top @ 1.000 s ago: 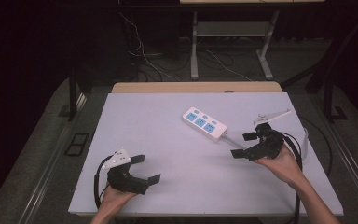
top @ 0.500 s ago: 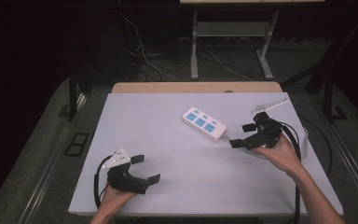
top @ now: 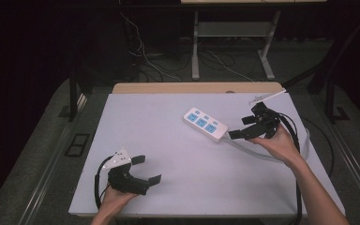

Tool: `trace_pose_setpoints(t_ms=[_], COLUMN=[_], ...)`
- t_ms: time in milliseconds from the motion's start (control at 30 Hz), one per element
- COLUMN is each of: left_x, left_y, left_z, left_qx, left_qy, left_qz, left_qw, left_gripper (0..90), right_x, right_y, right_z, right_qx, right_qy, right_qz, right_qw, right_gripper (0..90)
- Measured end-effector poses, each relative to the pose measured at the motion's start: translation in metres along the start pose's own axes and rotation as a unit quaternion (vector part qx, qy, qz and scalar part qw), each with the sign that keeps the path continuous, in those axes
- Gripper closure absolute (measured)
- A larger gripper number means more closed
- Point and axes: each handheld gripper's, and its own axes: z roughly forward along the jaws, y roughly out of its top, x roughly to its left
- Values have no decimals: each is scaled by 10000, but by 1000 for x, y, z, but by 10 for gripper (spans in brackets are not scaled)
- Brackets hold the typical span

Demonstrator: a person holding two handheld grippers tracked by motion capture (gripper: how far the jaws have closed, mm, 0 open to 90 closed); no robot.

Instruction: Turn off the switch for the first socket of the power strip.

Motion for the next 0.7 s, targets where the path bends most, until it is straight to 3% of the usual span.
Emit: trace_pose_setpoints(t_ms=[400,700], left_x=[0,1], left_y=[0,0], left_z=[0,-1], left_qx=[-8,-15], left_qy=[-1,0], left_qz=[-6,-15], left_qw=[10000,10000], left_gripper=[0,0], right_x=[-5,-14], right_y=[19,30], right_z=[5,6], right_qx=[-2,-142], right_qy=[-116,-199], right_qz=[3,197], right_qw=[9999,9995], right_gripper=[3,3])
